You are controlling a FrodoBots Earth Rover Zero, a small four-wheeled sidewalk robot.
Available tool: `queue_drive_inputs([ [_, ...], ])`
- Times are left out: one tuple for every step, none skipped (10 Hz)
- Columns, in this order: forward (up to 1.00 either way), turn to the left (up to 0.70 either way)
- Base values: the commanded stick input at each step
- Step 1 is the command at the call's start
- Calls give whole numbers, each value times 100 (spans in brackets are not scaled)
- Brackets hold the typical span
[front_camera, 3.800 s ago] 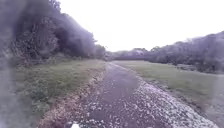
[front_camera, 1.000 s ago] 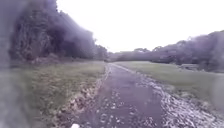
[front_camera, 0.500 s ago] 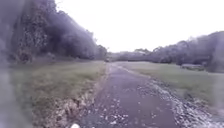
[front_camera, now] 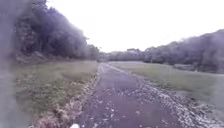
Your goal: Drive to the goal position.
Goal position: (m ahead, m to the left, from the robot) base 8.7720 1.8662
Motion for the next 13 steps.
queue_drive_inputs([
  [70,0],
  [70,0],
  [70,0],
  [70,0],
  [70,0],
  [70,0],
  [70,0],
  [70,0],
  [70,0],
  [70,0],
  [70,0],
  [70,7],
  [70,22],
])
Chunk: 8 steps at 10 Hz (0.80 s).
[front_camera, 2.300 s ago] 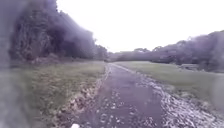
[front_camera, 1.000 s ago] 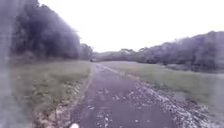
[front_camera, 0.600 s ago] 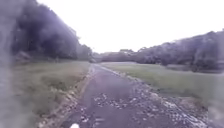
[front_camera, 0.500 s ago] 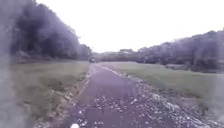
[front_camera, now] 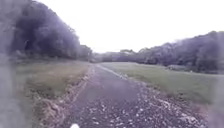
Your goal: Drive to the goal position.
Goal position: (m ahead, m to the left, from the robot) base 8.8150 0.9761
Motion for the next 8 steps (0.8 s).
queue_drive_inputs([
  [70,35],
  [70,35],
  [70,35],
  [70,14],
  [70,4],
  [70,0],
  [70,0],
  [70,0],
])
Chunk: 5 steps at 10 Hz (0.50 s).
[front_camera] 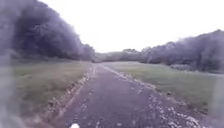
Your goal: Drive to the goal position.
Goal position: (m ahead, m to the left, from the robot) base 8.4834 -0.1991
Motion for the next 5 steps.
queue_drive_inputs([
  [70,0],
  [70,0],
  [70,0],
  [70,0],
  [70,0],
])
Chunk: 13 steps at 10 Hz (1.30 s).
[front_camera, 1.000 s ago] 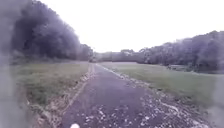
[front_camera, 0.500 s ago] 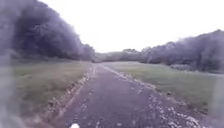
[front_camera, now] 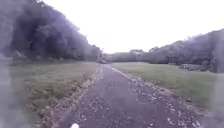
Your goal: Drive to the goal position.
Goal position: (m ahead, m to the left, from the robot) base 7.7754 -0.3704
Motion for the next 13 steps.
queue_drive_inputs([
  [70,0],
  [70,0],
  [70,0],
  [70,0],
  [70,0],
  [70,0],
  [70,0],
  [70,0],
  [70,0],
  [70,0],
  [70,0],
  [70,0],
  [70,0],
])
